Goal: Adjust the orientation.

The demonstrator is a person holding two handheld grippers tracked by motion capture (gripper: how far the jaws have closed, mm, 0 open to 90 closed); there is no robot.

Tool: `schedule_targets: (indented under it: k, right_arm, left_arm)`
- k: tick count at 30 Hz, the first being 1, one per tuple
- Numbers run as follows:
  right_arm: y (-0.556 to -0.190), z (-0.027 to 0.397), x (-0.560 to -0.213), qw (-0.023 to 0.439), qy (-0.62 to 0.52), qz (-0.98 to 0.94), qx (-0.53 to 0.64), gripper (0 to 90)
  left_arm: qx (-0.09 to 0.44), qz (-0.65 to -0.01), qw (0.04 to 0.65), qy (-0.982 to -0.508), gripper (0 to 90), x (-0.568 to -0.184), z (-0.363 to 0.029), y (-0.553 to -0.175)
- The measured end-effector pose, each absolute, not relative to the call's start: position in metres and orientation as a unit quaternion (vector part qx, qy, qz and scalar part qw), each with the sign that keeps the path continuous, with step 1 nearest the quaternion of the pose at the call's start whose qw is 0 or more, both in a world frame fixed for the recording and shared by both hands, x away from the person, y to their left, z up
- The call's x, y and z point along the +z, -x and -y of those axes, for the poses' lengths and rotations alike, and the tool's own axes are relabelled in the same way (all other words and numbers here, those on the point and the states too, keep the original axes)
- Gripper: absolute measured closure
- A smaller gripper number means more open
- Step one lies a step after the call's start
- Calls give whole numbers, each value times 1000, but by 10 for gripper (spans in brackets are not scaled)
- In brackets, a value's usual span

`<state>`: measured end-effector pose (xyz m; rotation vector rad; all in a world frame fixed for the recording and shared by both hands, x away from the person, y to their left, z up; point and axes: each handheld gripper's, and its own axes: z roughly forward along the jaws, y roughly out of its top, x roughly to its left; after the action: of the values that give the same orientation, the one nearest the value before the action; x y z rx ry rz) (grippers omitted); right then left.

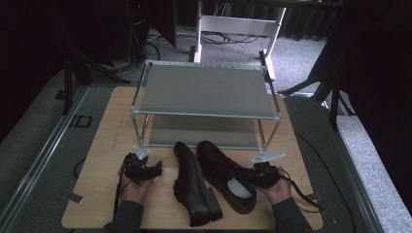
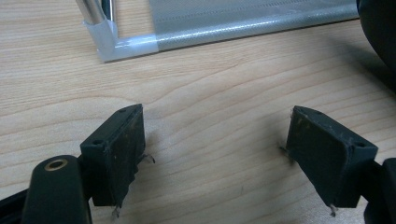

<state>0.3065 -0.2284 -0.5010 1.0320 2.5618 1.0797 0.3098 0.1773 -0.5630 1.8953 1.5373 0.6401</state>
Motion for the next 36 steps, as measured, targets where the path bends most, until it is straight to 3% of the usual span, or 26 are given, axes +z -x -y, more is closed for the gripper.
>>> schedule_targets:
  k: [13, 15, 18, 21, 26, 36]
  right_arm:
    - [-308, 234, -493, 91, -301, -889, 333, 833]
    - [-309, 235, -494, 91, -300, -891, 328, 830]
    - [-310, 235, -494, 89, -303, -891, 325, 800]
    - [-310, 235, -491, 93, -300, -890, 330, 719]
    - [-308, 240, -485, 95, -306, -884, 340, 592]
    - [-298, 249, -487, 96, -313, -881, 342, 512]
  left_arm:
    - [240, -574, 307, -720, 213, -563, -178, -309]
    - [242, -571, 311, -721, 248, -563, -178, -308]
    - [240, -572, 310, -720, 399, -560, -180, -305]
    - [233, -572, 310, -723, 476, -557, -180, -301]
    - [220, -537, 352, -735, 476, -541, -177, -277]
    - [169, -458, 398, -776, 428, -537, -155, -215]
